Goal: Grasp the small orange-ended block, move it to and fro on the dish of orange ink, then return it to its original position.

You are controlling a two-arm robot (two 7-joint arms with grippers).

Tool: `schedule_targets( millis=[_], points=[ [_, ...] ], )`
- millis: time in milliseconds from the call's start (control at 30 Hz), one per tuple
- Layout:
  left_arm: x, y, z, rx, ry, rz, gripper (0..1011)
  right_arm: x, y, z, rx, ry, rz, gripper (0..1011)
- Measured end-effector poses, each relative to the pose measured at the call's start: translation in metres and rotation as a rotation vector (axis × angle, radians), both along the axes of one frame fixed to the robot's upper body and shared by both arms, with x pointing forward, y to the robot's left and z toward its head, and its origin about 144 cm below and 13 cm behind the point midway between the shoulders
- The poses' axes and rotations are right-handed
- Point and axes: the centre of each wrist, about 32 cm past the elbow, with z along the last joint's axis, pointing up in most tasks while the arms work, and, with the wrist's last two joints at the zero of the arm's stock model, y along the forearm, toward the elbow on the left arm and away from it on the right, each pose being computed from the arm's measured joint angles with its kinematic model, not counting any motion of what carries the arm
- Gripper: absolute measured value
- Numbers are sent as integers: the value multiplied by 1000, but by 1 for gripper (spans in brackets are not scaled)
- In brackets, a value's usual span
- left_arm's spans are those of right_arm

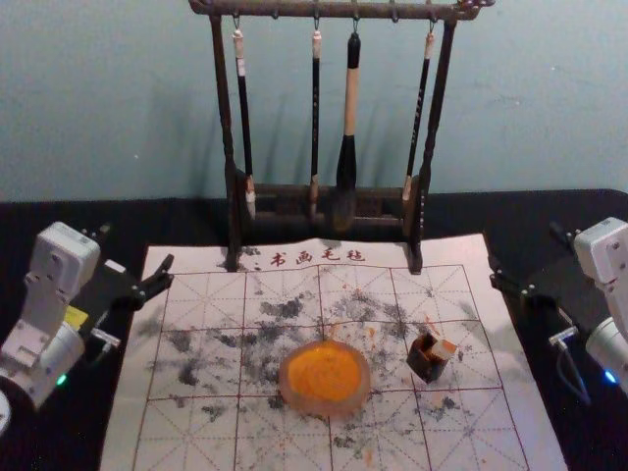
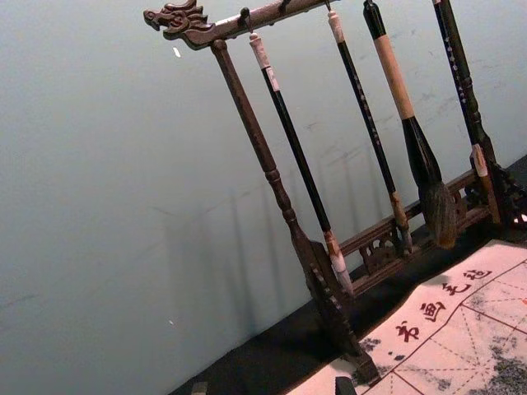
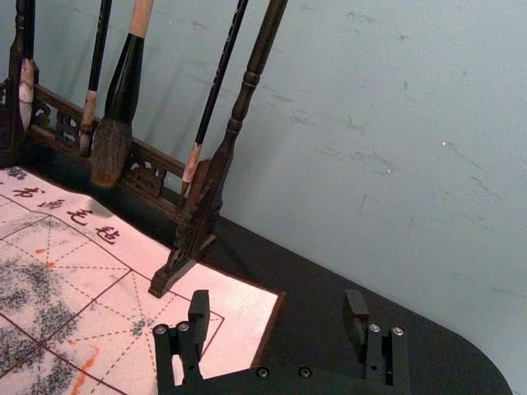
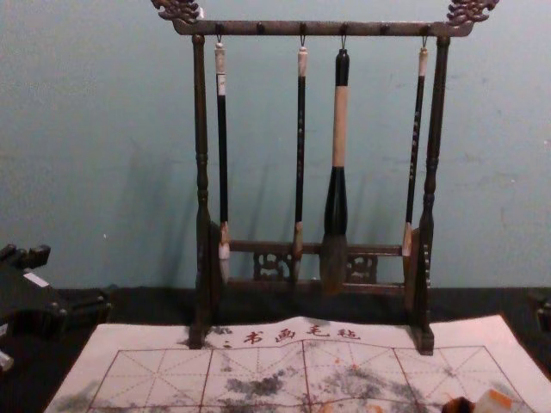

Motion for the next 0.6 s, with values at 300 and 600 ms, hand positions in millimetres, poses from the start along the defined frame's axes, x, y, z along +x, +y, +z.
schedule_targets(
  millis=[300,600],
  points=[
    [0,0,0,0,0,0,1001,0,0,0,1,-1,1,1002],
    [0,0,0,0,0,0,1001,0,0,0,2,-1,1,1003]
  ],
)
